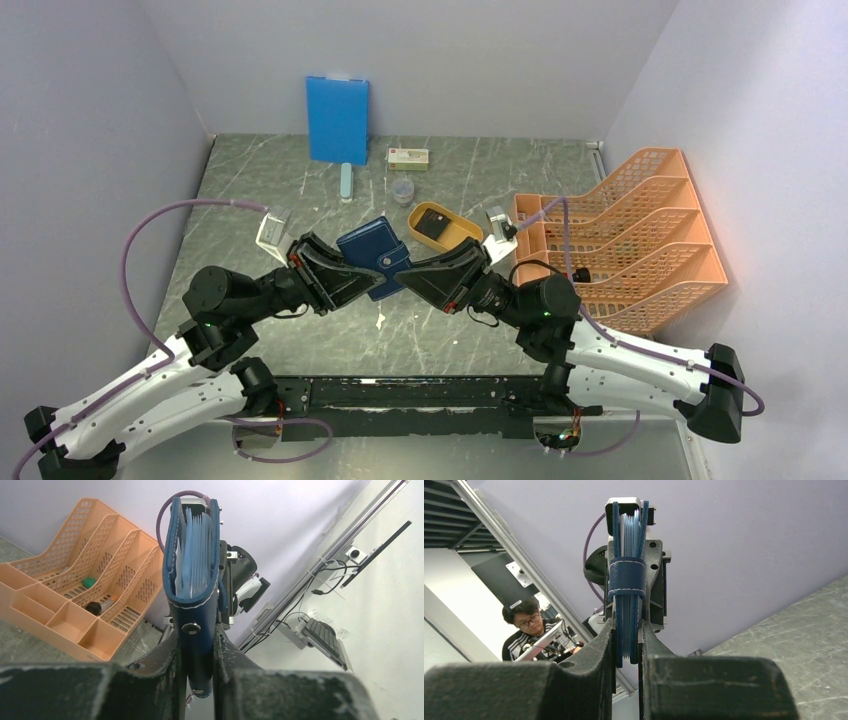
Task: Put the credit cards into the card holder
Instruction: Place the card holder at the center of the board.
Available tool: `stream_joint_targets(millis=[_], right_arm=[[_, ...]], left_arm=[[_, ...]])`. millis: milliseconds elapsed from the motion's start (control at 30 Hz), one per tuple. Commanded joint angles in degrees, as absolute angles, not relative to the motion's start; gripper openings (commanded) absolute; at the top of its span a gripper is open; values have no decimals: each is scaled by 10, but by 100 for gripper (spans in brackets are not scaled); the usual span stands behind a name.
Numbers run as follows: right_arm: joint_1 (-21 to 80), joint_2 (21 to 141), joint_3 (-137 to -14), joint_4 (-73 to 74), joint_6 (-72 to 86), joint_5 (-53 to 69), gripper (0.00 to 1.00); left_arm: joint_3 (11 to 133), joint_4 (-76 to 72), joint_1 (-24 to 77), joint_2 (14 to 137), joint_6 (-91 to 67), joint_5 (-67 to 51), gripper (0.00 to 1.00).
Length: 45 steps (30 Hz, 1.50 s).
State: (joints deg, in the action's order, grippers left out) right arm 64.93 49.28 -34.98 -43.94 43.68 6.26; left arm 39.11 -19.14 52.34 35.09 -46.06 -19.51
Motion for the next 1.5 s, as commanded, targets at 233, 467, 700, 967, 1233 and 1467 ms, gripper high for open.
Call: stream_joint_targets(millis=[233, 467, 700, 967, 1233, 1467], right_arm=[[655, 500, -389, -373, 435, 80, 36], [655, 429, -467, -73, 339, 53, 68], [655, 338, -469, 129, 301, -71, 67], [655, 309, -378, 105, 382, -171, 87], [655, 359, -358, 110, 419, -219, 90], [655, 316, -337, 98, 356, -189, 85]], left_arm=[[416, -130, 525, 336, -430, -144, 5], [485, 169, 526, 333, -355, -8, 5], [476, 368, 525, 442, -348, 49, 5], [421, 209, 525, 572, -382, -6, 5], [389, 108, 522, 657, -389, -42, 5], [341, 27, 506, 661, -397, -130, 5]])
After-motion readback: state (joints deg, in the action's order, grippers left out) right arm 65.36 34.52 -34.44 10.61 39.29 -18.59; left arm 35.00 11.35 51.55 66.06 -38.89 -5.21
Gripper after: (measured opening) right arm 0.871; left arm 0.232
